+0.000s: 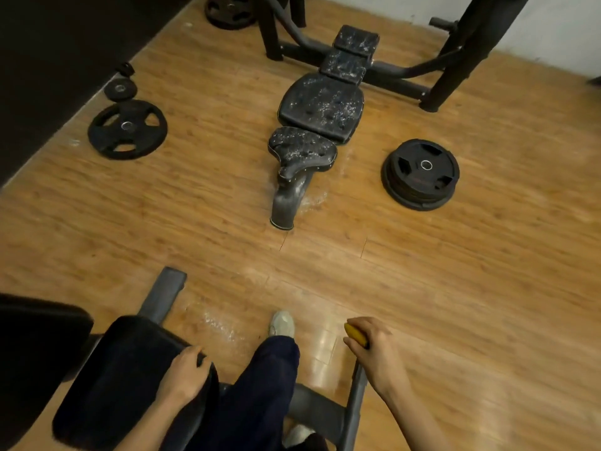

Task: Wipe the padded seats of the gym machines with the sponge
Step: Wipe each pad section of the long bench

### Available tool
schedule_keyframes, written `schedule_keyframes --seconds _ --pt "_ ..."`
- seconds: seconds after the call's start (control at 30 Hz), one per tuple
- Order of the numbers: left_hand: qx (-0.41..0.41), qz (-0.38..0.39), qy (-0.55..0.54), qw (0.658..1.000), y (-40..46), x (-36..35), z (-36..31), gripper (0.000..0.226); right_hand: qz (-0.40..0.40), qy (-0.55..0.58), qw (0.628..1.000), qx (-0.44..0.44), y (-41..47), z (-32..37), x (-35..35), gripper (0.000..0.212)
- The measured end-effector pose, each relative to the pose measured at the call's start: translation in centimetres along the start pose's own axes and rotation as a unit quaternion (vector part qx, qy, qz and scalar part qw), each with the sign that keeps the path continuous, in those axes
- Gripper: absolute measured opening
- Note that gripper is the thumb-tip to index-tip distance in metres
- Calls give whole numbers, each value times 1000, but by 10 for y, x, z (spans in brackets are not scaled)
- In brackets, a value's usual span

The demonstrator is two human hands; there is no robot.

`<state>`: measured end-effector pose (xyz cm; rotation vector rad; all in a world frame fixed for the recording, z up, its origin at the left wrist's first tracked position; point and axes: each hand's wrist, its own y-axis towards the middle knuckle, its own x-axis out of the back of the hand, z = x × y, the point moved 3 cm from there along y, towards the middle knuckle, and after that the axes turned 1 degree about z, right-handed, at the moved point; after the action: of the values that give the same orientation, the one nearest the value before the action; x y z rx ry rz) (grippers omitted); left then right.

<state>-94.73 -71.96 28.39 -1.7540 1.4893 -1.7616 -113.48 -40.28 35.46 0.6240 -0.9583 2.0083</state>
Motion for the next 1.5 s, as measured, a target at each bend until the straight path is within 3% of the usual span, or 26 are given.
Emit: schedule_keyframes --seconds 0.17,0.5,0.77,1.1,1.27,1.5 --pt "-79 31 30 996 56 46 -93 44 2 -3 998 -68 58 -4 21 32" --pt "-210 -19 37 977 102 127 -258 48 -4 4 989 -145 140 -1 54 33" --pt "-197 -3 58 979 158 176 -298 47 9 22 992 -122 234 28 72 30" --pt "-175 -12 79 981 217 242 -350 47 73 -3 997 -16 374 90 93 32" --pt "-194 -3 107 975 245 273 -374 43 38 8 999 2 418 121 99 34" --pt "-262 45 168 949 310 323 -396 47 -42 70 994 -69 460 168 69 35"
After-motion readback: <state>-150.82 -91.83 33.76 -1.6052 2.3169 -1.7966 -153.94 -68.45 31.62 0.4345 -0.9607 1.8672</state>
